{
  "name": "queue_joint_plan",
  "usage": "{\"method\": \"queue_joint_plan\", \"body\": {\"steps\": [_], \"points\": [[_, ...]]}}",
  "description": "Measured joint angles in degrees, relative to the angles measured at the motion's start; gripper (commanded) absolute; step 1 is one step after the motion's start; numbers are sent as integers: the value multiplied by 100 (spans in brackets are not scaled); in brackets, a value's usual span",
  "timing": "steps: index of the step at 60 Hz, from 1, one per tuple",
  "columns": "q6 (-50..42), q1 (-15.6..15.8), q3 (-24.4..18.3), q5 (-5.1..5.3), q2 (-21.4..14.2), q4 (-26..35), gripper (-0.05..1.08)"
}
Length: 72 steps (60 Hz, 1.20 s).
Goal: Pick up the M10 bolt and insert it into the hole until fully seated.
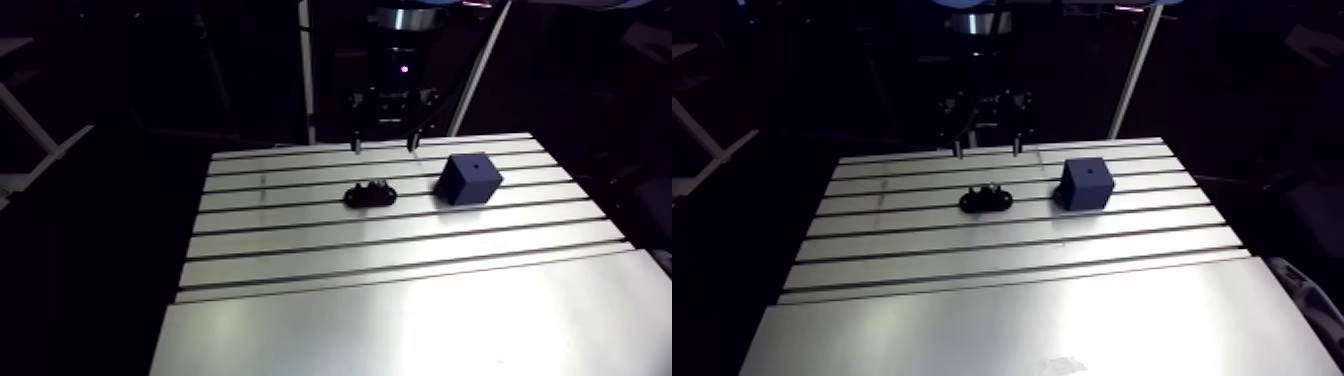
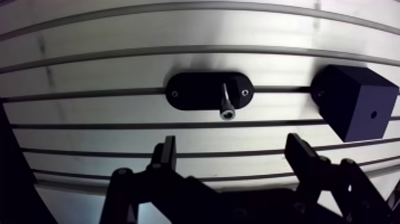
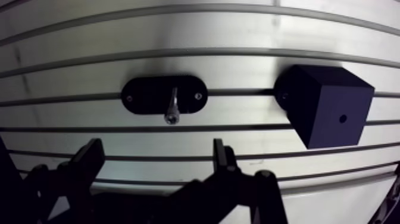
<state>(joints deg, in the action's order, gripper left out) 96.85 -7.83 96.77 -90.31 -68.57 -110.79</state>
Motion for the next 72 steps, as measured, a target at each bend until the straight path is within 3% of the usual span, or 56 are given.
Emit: {"method": "queue_joint_plan", "body": {"steps": [13,24,45,72], "points": [[2,-4,40,0,51,-1,28],[-2,-7,52,-3,100,-22,38],[4,-26,64,-97,223,-80,44],[13,-48,71,-112,325,-88,44]]}}
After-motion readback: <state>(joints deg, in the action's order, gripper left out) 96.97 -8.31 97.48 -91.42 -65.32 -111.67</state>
